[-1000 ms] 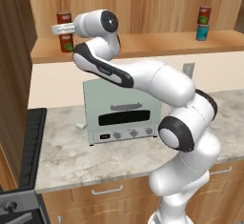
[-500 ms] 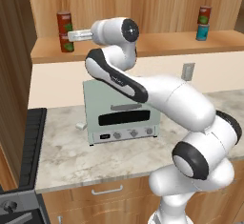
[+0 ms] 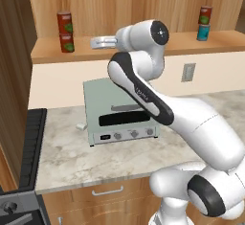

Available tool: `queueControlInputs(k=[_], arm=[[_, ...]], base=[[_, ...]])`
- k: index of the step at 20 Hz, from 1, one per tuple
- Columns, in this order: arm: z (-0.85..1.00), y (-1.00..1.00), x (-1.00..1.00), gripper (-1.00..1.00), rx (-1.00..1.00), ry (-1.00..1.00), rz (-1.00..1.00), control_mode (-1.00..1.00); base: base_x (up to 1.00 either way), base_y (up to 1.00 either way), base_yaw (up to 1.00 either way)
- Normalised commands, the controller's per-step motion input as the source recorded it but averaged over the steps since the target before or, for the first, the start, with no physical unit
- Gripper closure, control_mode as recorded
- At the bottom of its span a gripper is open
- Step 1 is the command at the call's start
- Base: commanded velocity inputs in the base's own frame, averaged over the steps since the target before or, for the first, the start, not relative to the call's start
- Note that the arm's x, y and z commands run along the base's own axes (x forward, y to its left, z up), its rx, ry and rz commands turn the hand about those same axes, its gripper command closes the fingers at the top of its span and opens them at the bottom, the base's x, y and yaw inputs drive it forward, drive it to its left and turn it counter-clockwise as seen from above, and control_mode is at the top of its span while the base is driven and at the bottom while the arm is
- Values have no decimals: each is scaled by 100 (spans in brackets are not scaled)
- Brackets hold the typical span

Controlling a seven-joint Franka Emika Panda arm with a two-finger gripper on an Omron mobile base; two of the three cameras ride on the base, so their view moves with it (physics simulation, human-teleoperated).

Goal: Stack two cans on top of the other two cans in the cabinet.

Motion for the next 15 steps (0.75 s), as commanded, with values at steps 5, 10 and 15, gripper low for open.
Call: queueControlInputs(k=[5,10,15], arm=[[-8,-34,-77,-100,0,14,-14,-100],[-17,-33,-79,-100,-2,12,-13,-100],[-24,-36,-80,-100,-3,9,-11,-100]], base=[[0,0,0],[0,0,0],[0,0,0]])
